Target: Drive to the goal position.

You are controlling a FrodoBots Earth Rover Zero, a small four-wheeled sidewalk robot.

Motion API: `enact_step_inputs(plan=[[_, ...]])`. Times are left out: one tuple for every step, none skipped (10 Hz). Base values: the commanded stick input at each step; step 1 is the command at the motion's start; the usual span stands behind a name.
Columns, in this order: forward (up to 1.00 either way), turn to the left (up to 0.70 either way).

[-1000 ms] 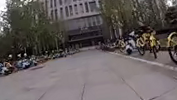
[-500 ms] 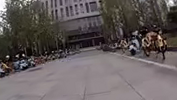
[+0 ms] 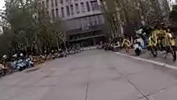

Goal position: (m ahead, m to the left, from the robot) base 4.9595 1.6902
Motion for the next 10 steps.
enact_step_inputs(plan=[[0.7, 0.01], [0.7, 0.01], [0.7, 0.01], [0.7, 0.01], [0.7, 0.01], [0.7, 0.01], [0.7, 0.01], [0.7, 0.01], [0.7, 0.01], [0.7, 0.01]])
